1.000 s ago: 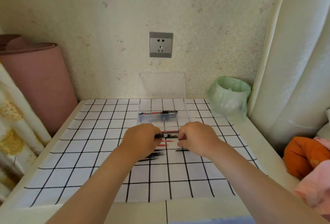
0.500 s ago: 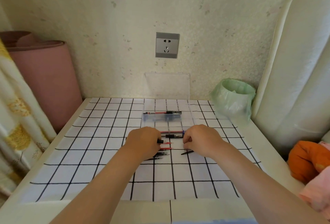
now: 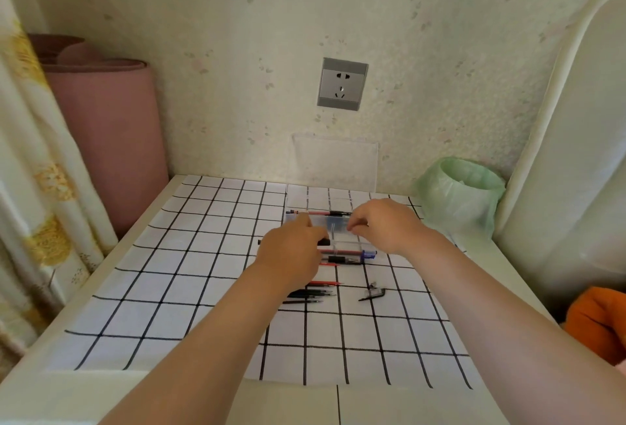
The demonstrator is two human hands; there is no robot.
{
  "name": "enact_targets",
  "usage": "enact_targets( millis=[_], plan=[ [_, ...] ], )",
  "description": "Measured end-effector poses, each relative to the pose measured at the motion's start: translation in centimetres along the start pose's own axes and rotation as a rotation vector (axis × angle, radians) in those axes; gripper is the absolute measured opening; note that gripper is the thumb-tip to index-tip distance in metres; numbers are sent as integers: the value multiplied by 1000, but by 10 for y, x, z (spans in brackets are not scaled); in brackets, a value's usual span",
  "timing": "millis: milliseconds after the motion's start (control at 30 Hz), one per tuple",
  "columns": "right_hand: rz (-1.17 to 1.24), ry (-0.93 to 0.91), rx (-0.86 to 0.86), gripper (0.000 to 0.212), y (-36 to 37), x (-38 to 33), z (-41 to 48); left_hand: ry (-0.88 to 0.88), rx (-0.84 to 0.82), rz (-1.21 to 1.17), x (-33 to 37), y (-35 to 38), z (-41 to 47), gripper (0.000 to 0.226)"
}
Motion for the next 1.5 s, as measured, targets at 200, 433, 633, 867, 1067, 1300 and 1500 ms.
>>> enact_targets(
  millis=[200, 433, 633, 867, 1067, 1300, 1500],
  plan=[
    [1, 23, -220, 13, 13, -6, 32, 18, 23, -13, -2, 4, 3, 36],
    [-78, 30, -305, 15, 28, -13, 44, 7, 29, -34, -2, 7, 6, 33],
    [-194, 25, -232, 16, 23, -16, 44, 2, 2, -39, -1, 10, 5, 30],
    [-186, -12, -225, 15, 21, -17, 40, -2, -4, -69, -3, 6, 0, 34],
    [-63, -66, -121, 15, -13, -22, 22, -31, -43, -111, -7, -2, 1, 29],
    [126, -132, 9, 21, -28, -29, -21, -58, -189, -105, -11, 2, -14, 26],
    [194, -70, 96, 23, -14, -27, -66, -116, -198, -254, -18, -6, -30, 22]
  ],
)
Point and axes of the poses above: each hand's wrist, its own z-axis towards the middle knuckle, its own y-axis out of the palm, x = y × z, the point moved 10 cm from there along z, towards the middle knuckle, and after that the axes turned 10 degrees about -x, right-handed, at the moved point
